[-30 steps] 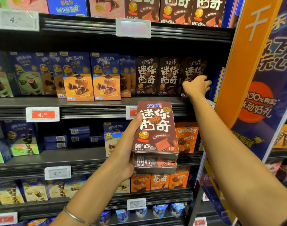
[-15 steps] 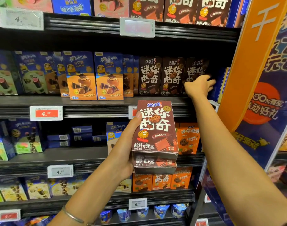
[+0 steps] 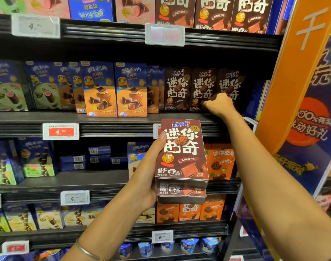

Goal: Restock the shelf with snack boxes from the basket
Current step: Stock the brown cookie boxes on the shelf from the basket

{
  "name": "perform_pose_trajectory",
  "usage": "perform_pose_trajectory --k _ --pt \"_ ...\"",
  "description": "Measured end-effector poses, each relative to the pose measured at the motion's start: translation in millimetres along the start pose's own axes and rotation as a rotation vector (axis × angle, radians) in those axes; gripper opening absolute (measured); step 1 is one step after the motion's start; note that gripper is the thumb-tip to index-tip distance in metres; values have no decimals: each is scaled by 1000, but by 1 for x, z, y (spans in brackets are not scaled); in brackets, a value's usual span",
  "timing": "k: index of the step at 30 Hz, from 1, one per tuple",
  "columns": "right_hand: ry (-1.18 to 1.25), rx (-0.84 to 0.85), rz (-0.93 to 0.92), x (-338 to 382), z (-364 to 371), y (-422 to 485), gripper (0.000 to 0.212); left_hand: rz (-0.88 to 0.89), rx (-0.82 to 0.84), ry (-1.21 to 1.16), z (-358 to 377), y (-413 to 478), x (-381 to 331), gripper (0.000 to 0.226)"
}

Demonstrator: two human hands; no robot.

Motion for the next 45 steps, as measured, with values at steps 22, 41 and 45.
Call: perform_pose_trajectory --k 22,41,45 --pt "653 427 -194 55 -15 -144 64 301 -10 95 -4 -14 -38 34" --pt "989 67 -91 46 -27 -121 31 550 -424 290 -42 3 -75 41" --pt "760 -47 -77 52 -6 -73 42 589 -429 289 -42 -1 -88 38"
Point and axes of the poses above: each hand's wrist, its own y-axis towards the middle knuckle, its own z-axis out of the palm, x = y × z, the point moved 3 cm from there along y, towards the middle knuckle, and after that the axes turned 2 degrees about -y, right-handed, at the moved point
